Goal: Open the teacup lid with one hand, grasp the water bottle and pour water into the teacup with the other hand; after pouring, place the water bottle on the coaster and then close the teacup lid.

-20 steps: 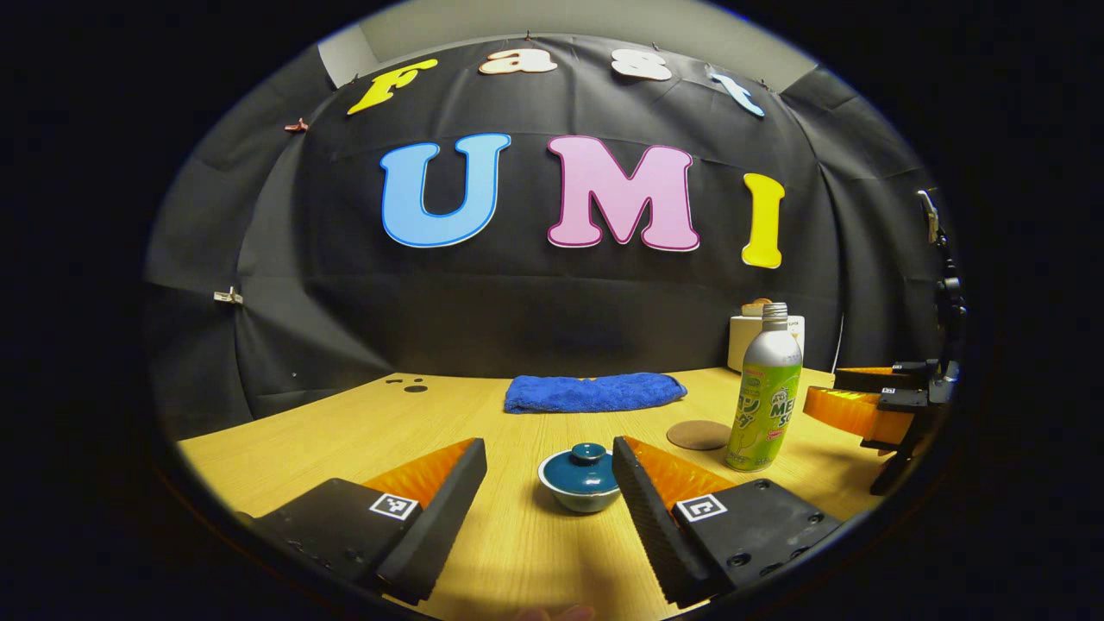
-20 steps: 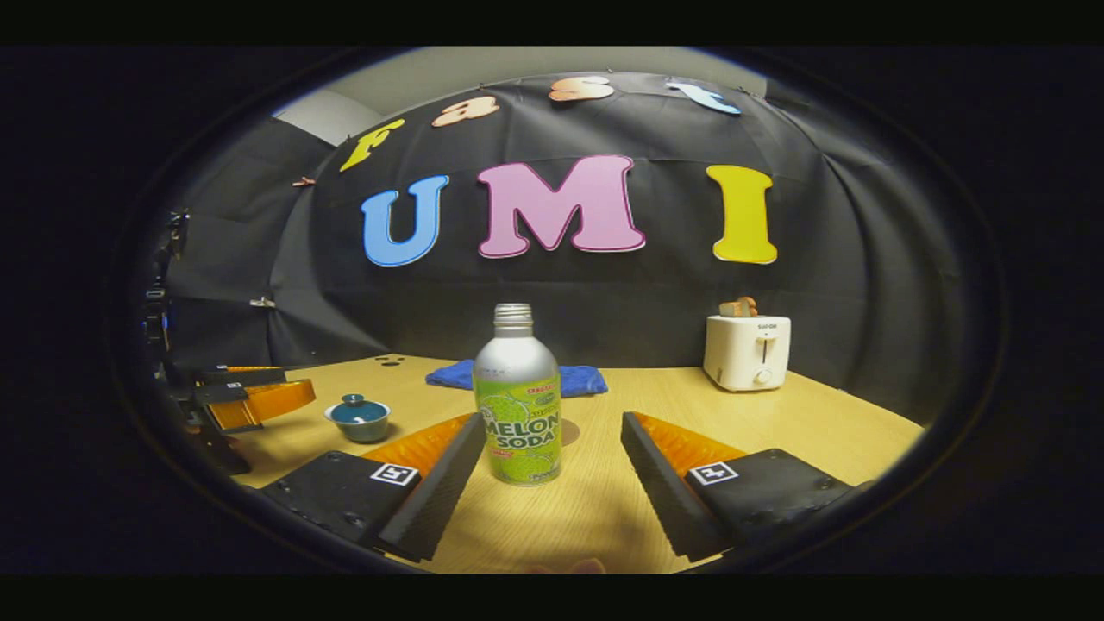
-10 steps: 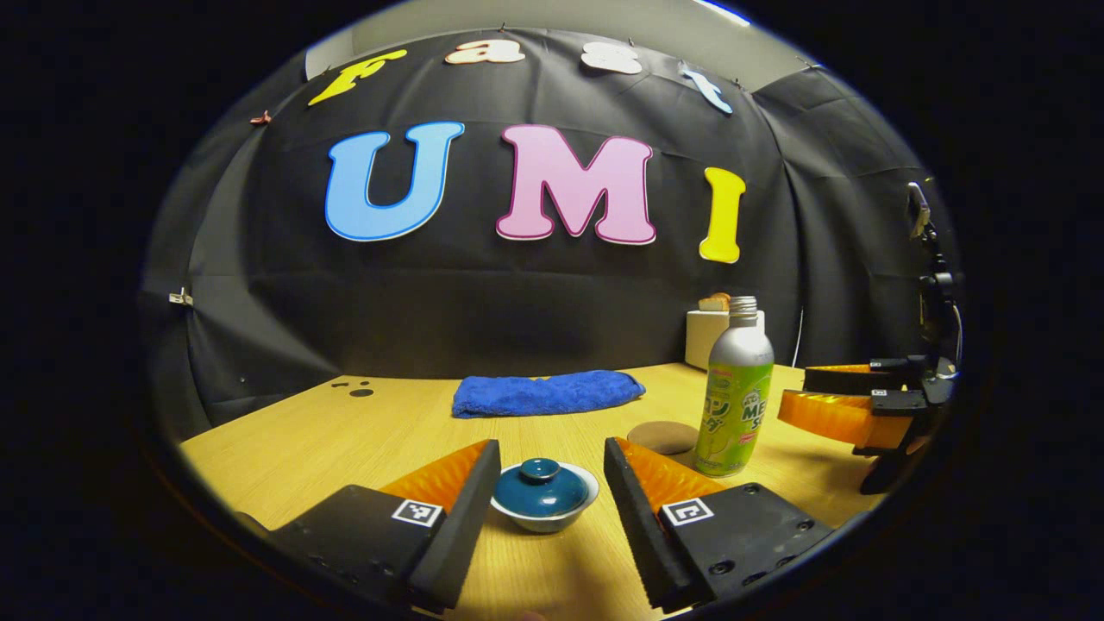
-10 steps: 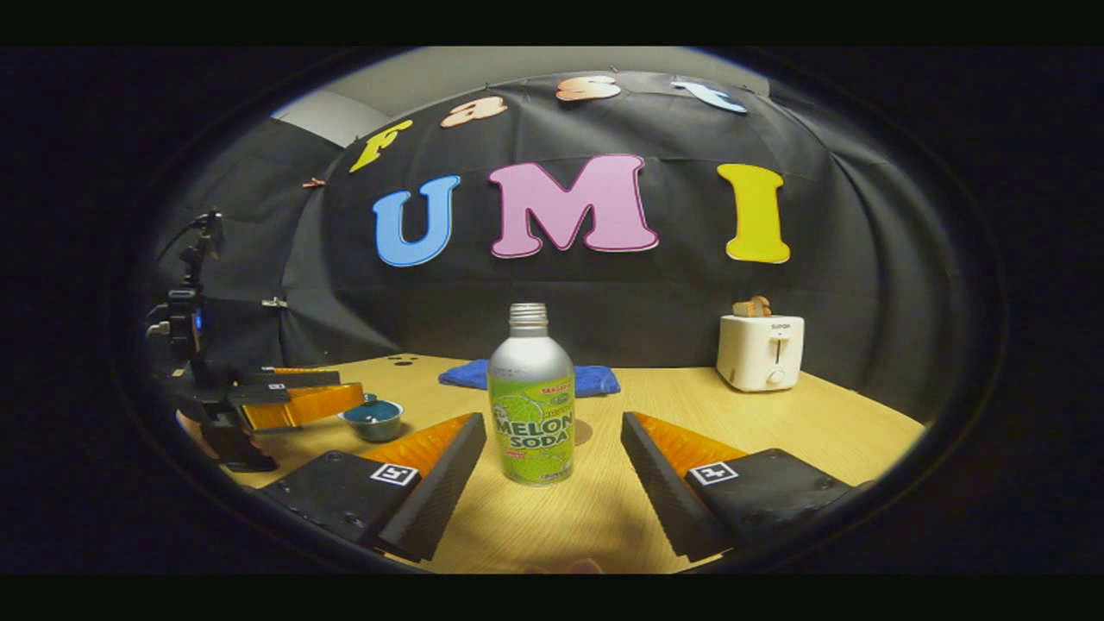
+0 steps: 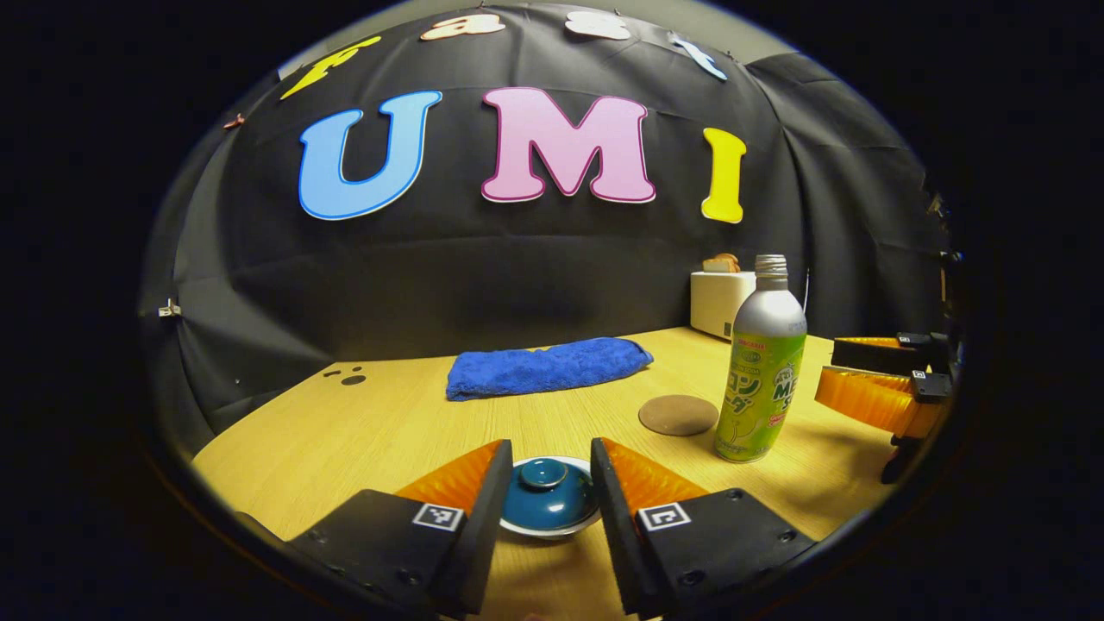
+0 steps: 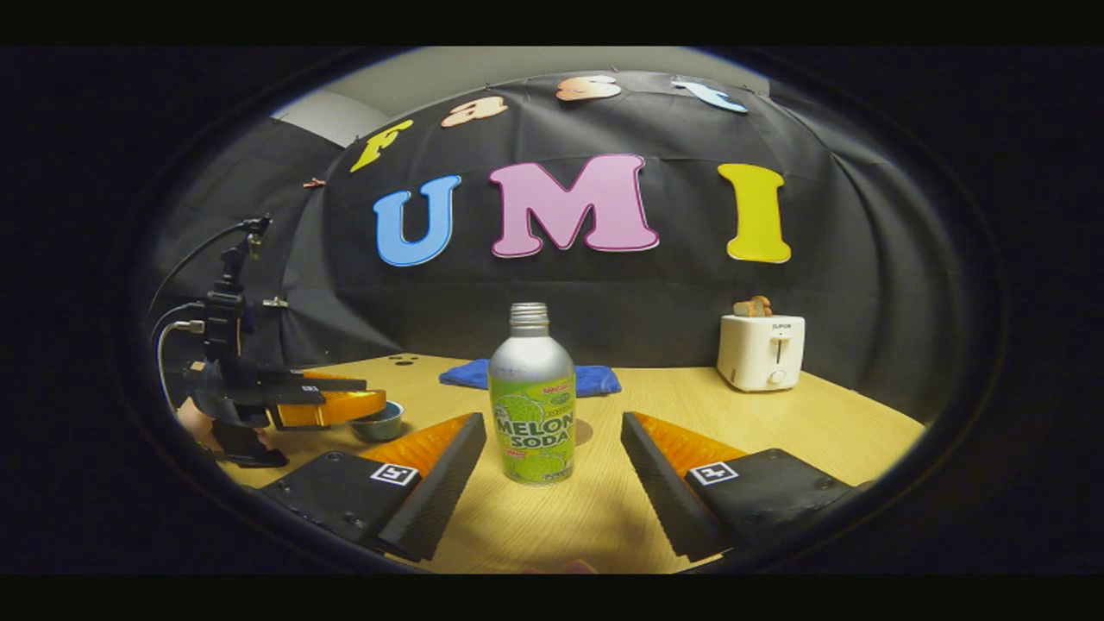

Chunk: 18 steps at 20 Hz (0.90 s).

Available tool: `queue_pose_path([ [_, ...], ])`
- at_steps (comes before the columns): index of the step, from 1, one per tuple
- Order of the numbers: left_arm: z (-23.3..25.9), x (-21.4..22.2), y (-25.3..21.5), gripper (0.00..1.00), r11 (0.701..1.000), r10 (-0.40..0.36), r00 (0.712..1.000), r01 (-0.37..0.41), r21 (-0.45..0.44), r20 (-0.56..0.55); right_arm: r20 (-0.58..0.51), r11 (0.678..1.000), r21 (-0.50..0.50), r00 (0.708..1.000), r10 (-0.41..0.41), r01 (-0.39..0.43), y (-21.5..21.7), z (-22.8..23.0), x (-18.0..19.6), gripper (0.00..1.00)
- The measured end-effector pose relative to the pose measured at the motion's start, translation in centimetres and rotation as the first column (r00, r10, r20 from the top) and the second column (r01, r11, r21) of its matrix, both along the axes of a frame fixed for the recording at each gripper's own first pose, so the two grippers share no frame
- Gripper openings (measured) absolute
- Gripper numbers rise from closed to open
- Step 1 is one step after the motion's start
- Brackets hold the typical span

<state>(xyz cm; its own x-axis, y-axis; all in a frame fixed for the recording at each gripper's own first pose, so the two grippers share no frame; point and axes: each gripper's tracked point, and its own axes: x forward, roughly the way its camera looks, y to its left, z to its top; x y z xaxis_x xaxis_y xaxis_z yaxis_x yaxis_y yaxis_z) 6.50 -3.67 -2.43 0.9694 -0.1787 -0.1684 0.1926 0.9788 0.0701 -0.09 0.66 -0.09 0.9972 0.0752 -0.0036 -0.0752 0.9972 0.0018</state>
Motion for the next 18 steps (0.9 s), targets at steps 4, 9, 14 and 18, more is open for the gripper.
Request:
queue_pose_path([
  [4, 0.1, 0.1, 0.3, 0.42, 1.000, 0.003, 1.000, -0.003, -0.010, 0.007, 0.000, 1.000, 0.000, 1.000, 0.000, 0.000, 0.0, 0.0, 0.0, 0.98],
  [9, 0.8, -0.2, 0.8, 0.34, 0.998, 0.029, 0.998, -0.026, -0.055, 0.053, 0.001, 1.000, 0.000, 1.000, 0.000, 0.000, 0.0, 0.0, 0.0, 0.98],
  [14, 2.3, -1.2, 2.3, 0.32, 0.992, 0.099, 0.983, -0.084, -0.097, 0.155, -0.002, 0.997, 0.003, 0.997, 0.074, -0.074, 2.0, -0.1, 0.9, 0.98],
  [18, 2.1, -2.0, 2.8, 0.31, 0.986, 0.146, 0.978, -0.131, -0.103, 0.151, -0.007, 0.998, 0.001, 0.998, 0.057, -0.057, 2.4, -0.2, 3.2, 0.98],
])
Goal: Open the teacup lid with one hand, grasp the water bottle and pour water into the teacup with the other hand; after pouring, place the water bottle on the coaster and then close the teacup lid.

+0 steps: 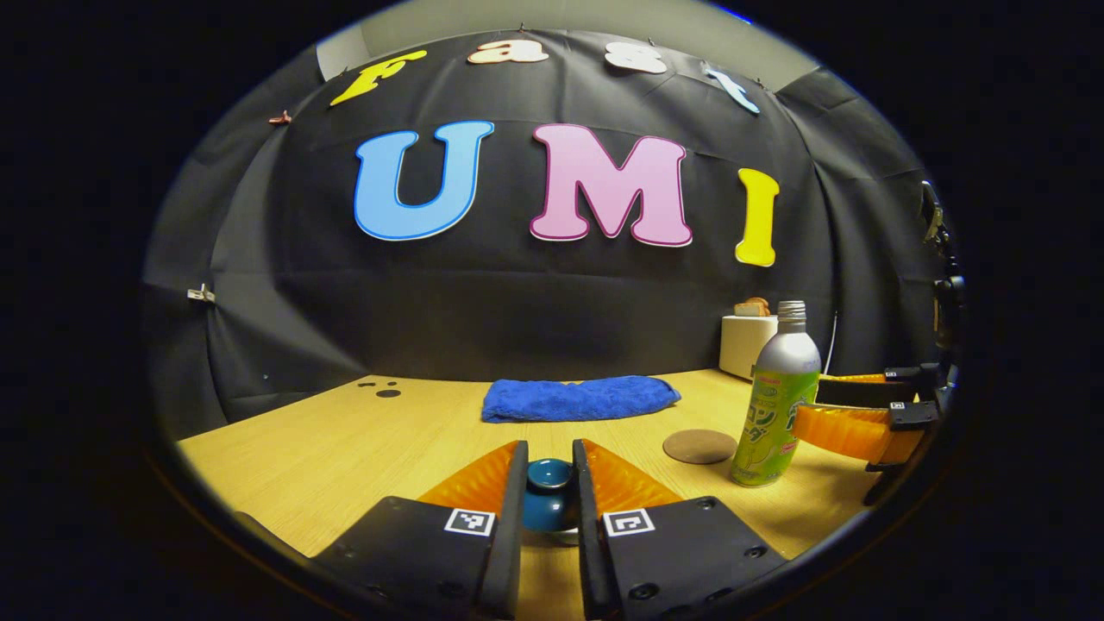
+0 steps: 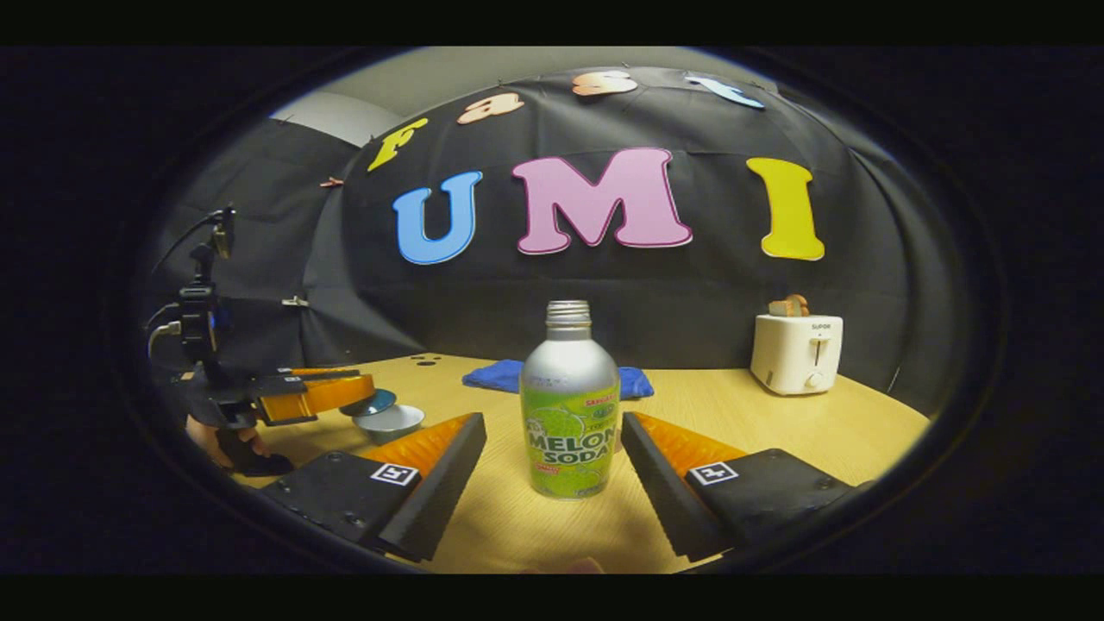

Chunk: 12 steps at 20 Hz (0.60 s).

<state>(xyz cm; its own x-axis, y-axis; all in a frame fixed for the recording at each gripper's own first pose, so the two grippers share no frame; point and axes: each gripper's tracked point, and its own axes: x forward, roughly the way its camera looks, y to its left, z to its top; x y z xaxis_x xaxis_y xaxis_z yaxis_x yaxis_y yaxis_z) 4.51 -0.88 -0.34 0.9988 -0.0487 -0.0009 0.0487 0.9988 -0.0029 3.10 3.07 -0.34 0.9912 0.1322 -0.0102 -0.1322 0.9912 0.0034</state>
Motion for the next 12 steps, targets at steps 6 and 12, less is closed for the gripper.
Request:
queue_pose_path([
  [6, 0.0, -1.3, -0.3, 0.31, 1.000, 0.014, 1.000, -0.014, 0.000, 0.003, -0.002, 0.998, -0.002, 0.998, -0.065, 0.065, -0.1, -0.1, 2.6, 0.98],
  [12, 0.5, -1.7, -0.4, 0.29, 1.000, -0.024, 1.000, 0.024, 0.002, 0.019, -0.009, 0.999, -0.027, 1.000, -0.030, 0.030, 1.2, -0.1, 3.7, 0.80],
])
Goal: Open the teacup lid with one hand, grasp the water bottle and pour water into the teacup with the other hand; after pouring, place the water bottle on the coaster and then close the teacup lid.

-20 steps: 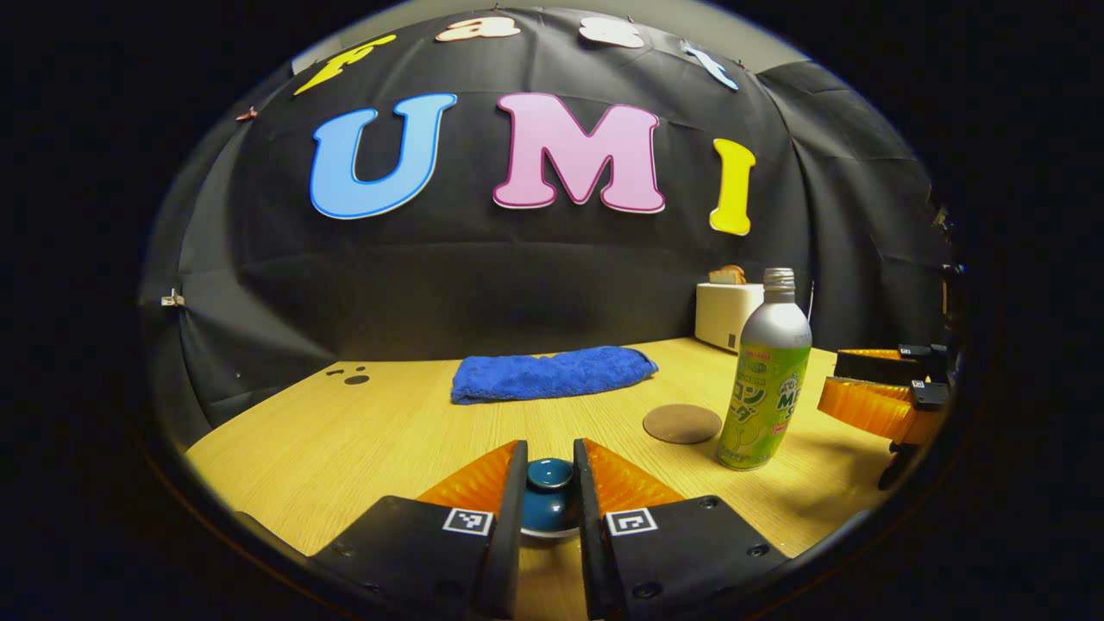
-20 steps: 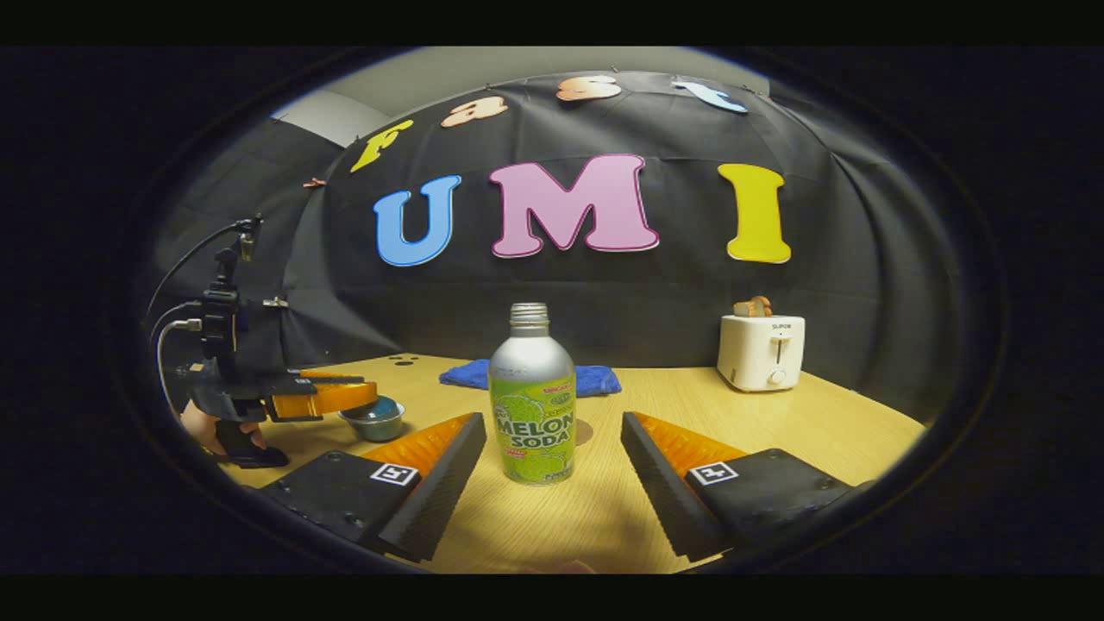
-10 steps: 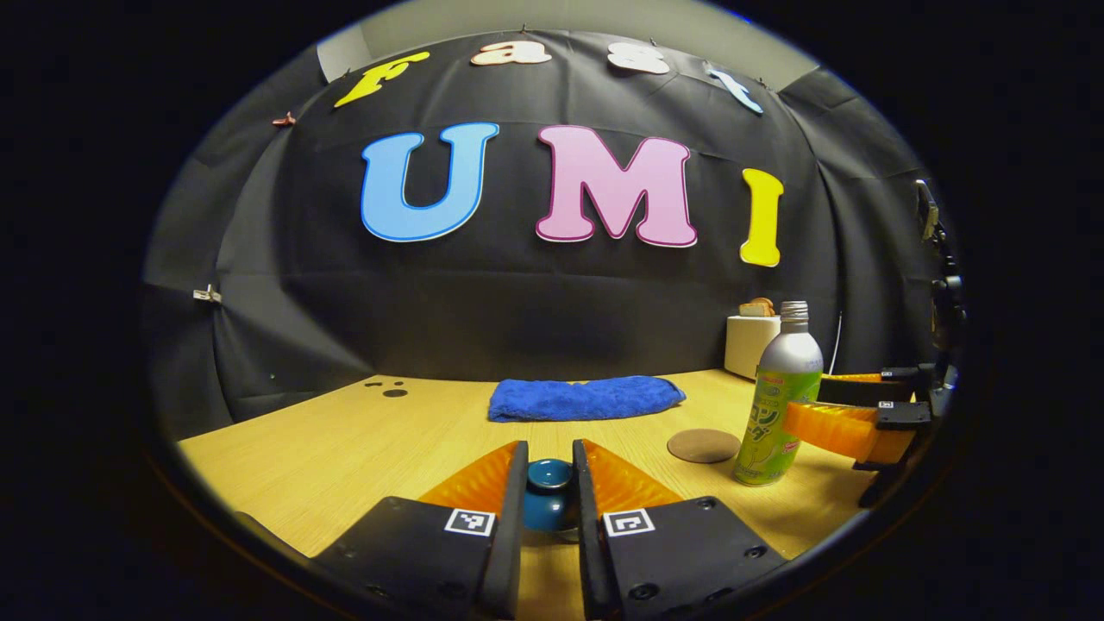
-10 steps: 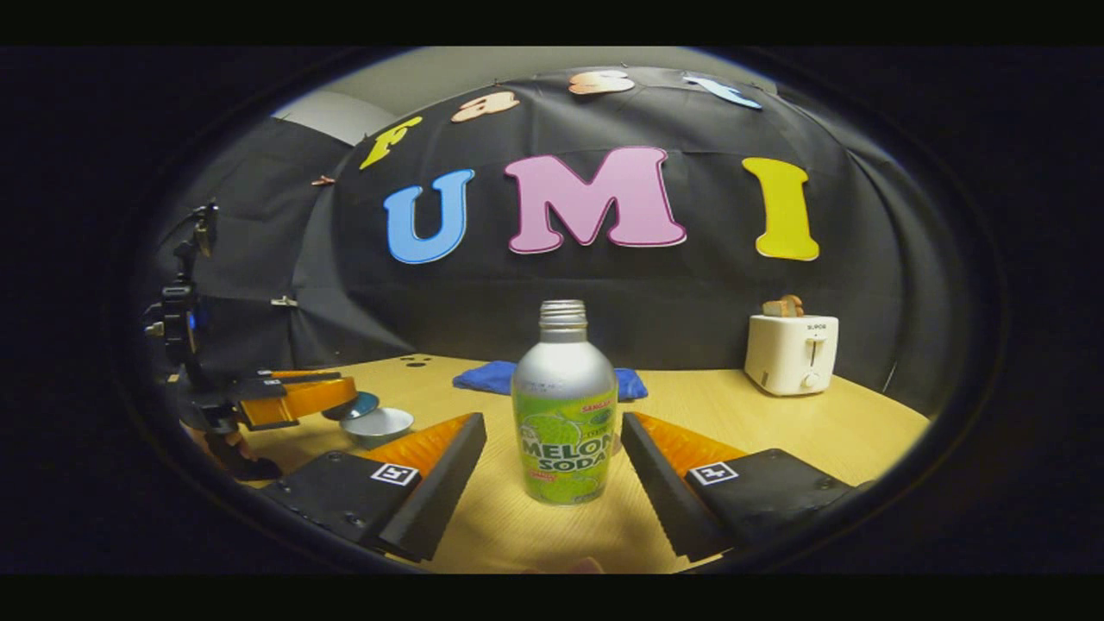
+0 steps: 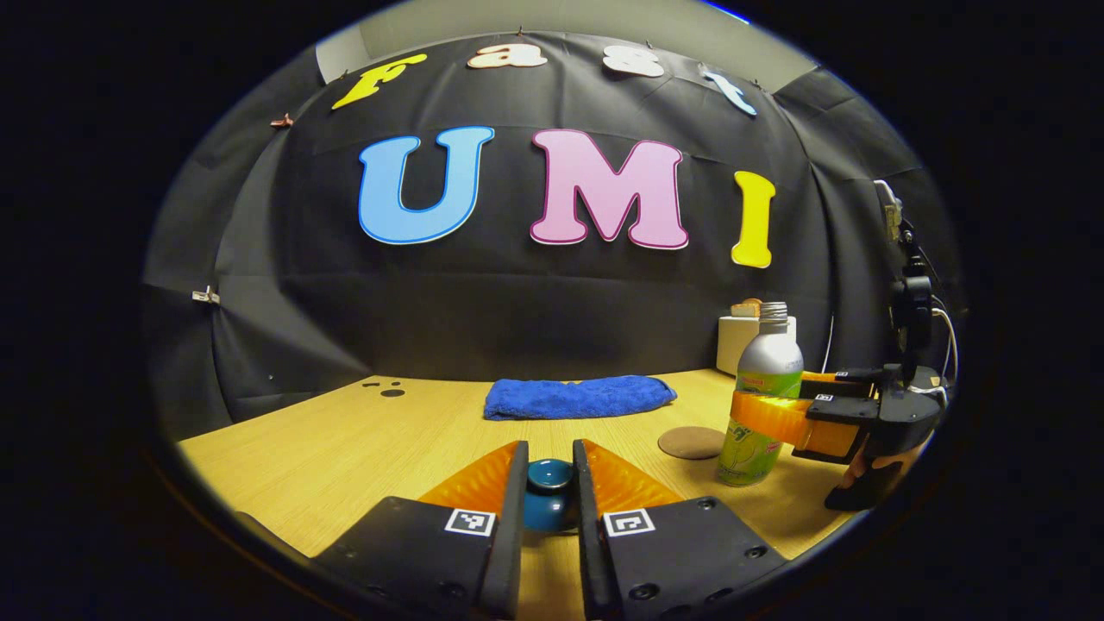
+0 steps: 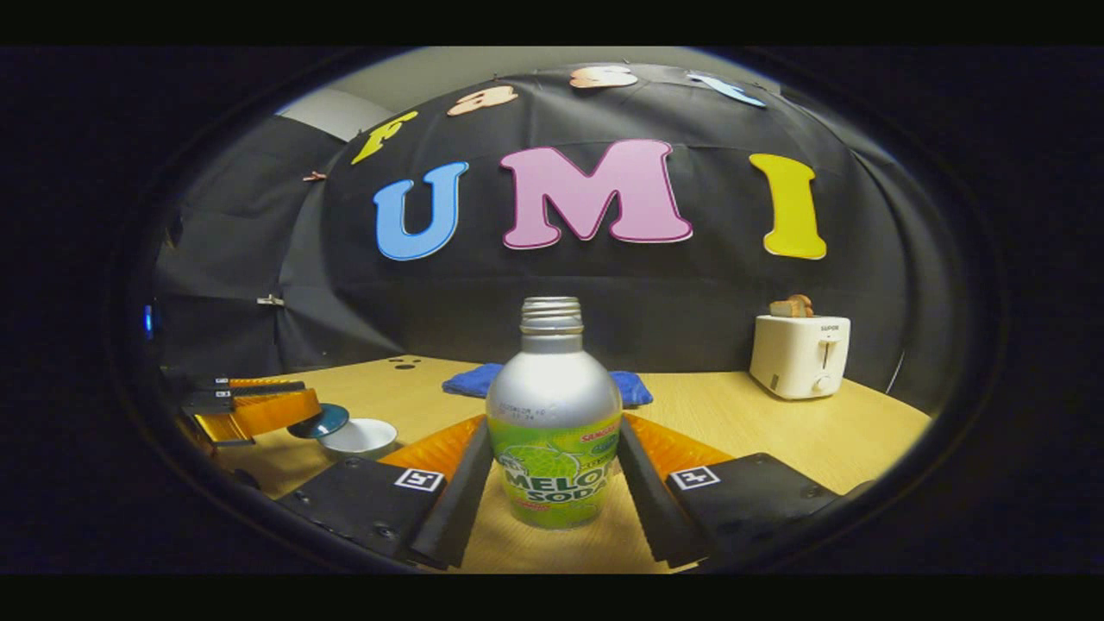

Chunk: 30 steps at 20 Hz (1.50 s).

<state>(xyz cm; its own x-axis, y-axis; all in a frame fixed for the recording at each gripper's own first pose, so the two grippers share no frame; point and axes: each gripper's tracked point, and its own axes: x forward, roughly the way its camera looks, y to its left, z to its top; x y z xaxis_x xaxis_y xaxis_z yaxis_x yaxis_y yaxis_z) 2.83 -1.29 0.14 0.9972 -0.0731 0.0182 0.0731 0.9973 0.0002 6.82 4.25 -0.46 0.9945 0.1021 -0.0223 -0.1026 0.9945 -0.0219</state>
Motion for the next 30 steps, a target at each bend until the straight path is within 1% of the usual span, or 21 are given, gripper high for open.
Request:
queue_pose_path([
  [1, 0.3, -0.2, 0.3, 0.31, 1.000, -0.005, 1.000, 0.005, -0.004, 0.012, 0.004, 0.999, -0.036, 1.000, -0.010, 0.010, 0.0, 0.3, 0.0, 0.74],
  [2, 0.6, -0.5, 0.6, 0.31, 1.000, -0.011, 1.000, 0.011, -0.014, 0.023, 0.002, 0.995, -0.099, 1.000, -0.023, 0.023, -0.2, 0.4, 0.3, 0.78],
  [4, 1.1, -0.9, 1.8, 0.31, 0.998, -0.017, 0.999, 0.020, -0.059, 0.041, -0.006, 0.971, -0.238, 0.999, -0.039, 0.036, -0.3, 0.8, 0.7, 0.78],
  [6, 1.3, -1.3, 3.3, 0.31, 0.993, -0.013, 0.999, 0.019, -0.115, 0.050, -0.008, 0.927, -0.374, 0.999, -0.037, 0.032, 0.4, 1.5, 1.2, 0.78],
  [8, 1.7, -1.7, 5.0, 0.31, 0.986, 0.000, 0.998, 0.010, -0.166, 0.060, -0.004, 0.862, -0.506, 1.000, -0.014, 0.010, 0.9, 1.8, 1.8, 0.78],
  [9, 1.7, -2.0, 5.9, 0.31, 0.982, 0.007, 0.998, 0.005, -0.190, 0.066, -0.007, 0.821, -0.571, 1.000, -0.005, 0.001, 0.8, 1.7, 2.0, 0.78],
  [11, 1.9, -2.3, 7.2, 0.31, 0.971, 0.020, 0.997, -0.002, -0.241, 0.073, -0.021, 0.726, -0.687, 1.000, 0.011, -0.022, 1.6, 1.2, 2.6, 0.78],
  [13, 1.9, -2.5, 8.0, 0.31, 0.962, 0.022, 0.997, -0.001, -0.273, 0.075, -0.021, 0.634, -0.772, 0.999, 0.035, -0.038, 2.3, 0.9, 2.1, 0.78],
  [14, 1.9, -2.5, 8.3, 0.31, 0.962, 0.024, 0.997, -0.003, -0.274, 0.074, -0.020, 0.587, -0.808, 0.999, 0.049, -0.045, 2.8, 0.7, 1.8, 0.82],
  [15, 1.7, -2.6, 8.5, 0.31, 0.963, 0.029, 0.997, -0.009, -0.271, 0.070, -0.018, 0.531, -0.846, 0.998, 0.065, -0.050, 3.2, 0.5, 1.6, 0.78],
  [16, 1.7, -2.6, 8.7, 0.31, 0.963, 0.032, 0.997, -0.013, -0.269, 0.068, -0.014, 0.471, -0.881, 0.997, 0.081, -0.051, 3.7, 0.3, 1.3, 0.78],
  [19, 1.7, -2.5, 8.8, 0.31, 0.962, 0.039, 0.997, -0.020, -0.271, 0.066, 0.004, 0.267, -0.963, 0.992, 0.129, -0.031, 4.6, 0.3, 1.7, 0.78],
  [20, 1.8, -2.5, 8.9, 0.31, 0.963, 0.040, 0.997, -0.021, -0.269, 0.066, 0.010, 0.209, -0.978, 0.989, 0.145, -0.021, 5.0, 0.2, 1.6, 0.78],
  [21, 1.7, -2.5, 8.7, 0.34, 0.963, 0.035, 0.997, -0.017, -0.268, 0.064, 0.011, 0.158, -0.987, 0.987, 0.159, -0.014, 5.4, 0.1, 1.4, 0.78],
  [22, 1.7, -2.5, 8.6, 0.31, 0.964, 0.034, 0.998, -0.016, -0.267, 0.061, 0.018, 0.109, -0.994, 0.985, 0.172, -0.001, 5.7, -0.1, 1.4, 0.78],
  [23, 1.6, -2.5, 8.8, 0.31, 0.964, 0.036, 0.998, -0.019, -0.266, 0.059, 0.023, 0.060, -0.998, 0.982, 0.189, 0.012, 5.9, -0.1, 1.2, 0.77],
  [24, 1.7, -2.5, 8.8, 0.31, 0.964, 0.036, 0.998, -0.019, -0.267, 0.060, 0.026, 0.015, -1.000, 0.979, 0.203, 0.023, 6.2, -0.1, 1.2, 0.78],
  [25, 1.7, -2.5, 8.8, 0.31, 0.963, 0.035, 0.997, -0.017, -0.269, 0.062, 0.021, -0.021, -0.999, 0.977, 0.212, 0.027, 6.1, 0.0, 1.5, 0.78],
  [26, 1.9, -2.6, 8.9, 0.31, 0.962, 0.035, 0.997, -0.016, -0.273, 0.065, 0.013, -0.047, -0.999, 0.976, 0.218, 0.024, 6.1, -0.1, 1.7, 0.78],
  [30, 1.9, -2.6, 9.1, 0.31, 0.957, 0.033, 0.997, -0.013, -0.291, 0.066, -0.010, -0.127, -0.992, 0.970, 0.241, 0.021, 6.4, -0.6, 1.4, 0.78],
])
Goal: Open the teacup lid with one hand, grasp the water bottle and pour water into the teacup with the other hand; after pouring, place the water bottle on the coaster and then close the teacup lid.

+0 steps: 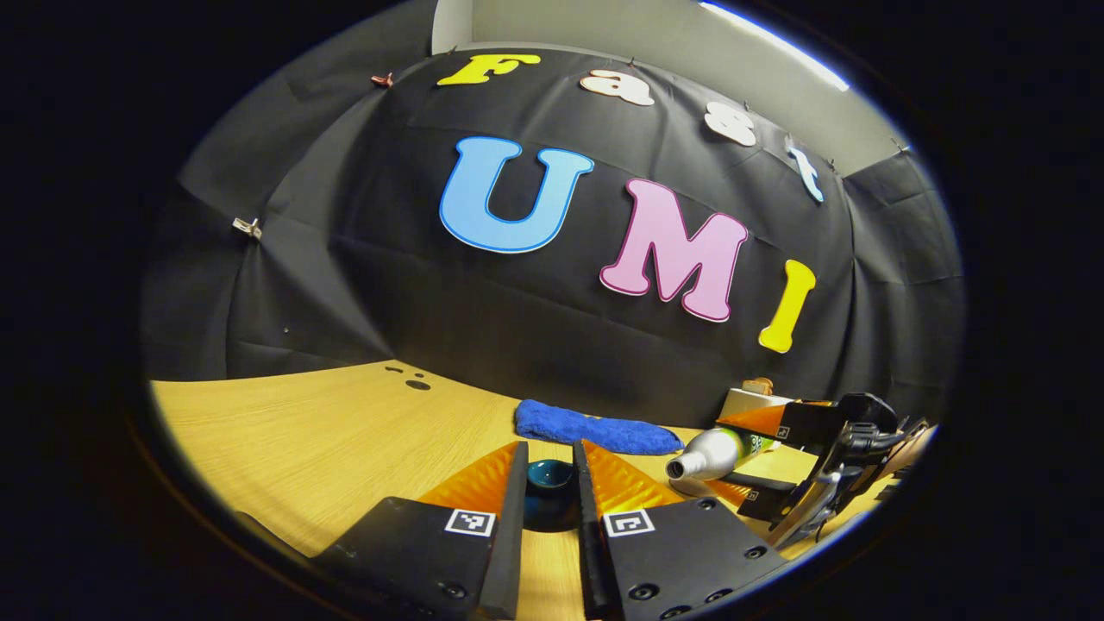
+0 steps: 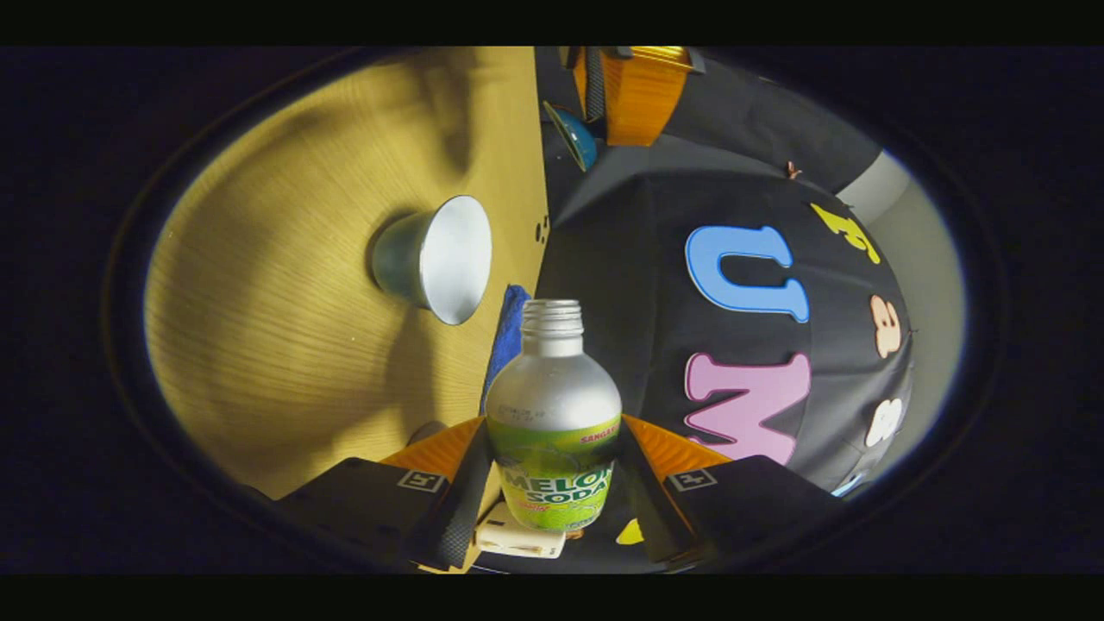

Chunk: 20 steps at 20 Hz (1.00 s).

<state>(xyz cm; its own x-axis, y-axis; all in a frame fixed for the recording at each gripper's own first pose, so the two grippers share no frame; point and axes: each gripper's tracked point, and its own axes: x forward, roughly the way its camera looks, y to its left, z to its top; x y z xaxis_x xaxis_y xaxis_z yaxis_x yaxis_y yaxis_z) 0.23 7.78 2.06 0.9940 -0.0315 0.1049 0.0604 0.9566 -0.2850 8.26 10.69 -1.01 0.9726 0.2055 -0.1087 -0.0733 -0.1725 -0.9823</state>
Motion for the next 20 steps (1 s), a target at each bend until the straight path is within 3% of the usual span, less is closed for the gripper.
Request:
queue_pose_path([
  [13, -0.12, -0.04, 0.61, 0.31, 1.000, 0.009, 1.000, -0.009, -0.021, -0.005, 0.018, 0.988, -0.154, 0.999, 0.030, -0.027, -0.24, -0.08, 0.27, 0.77],
  [20, -0.12, 0.00, 0.58, 0.31, 1.000, 0.005, 1.000, -0.005, -0.017, -0.008, 0.068, 0.965, -0.258, 0.995, 0.076, -0.056, 0.31, 0.74, 0.19, 0.78],
])
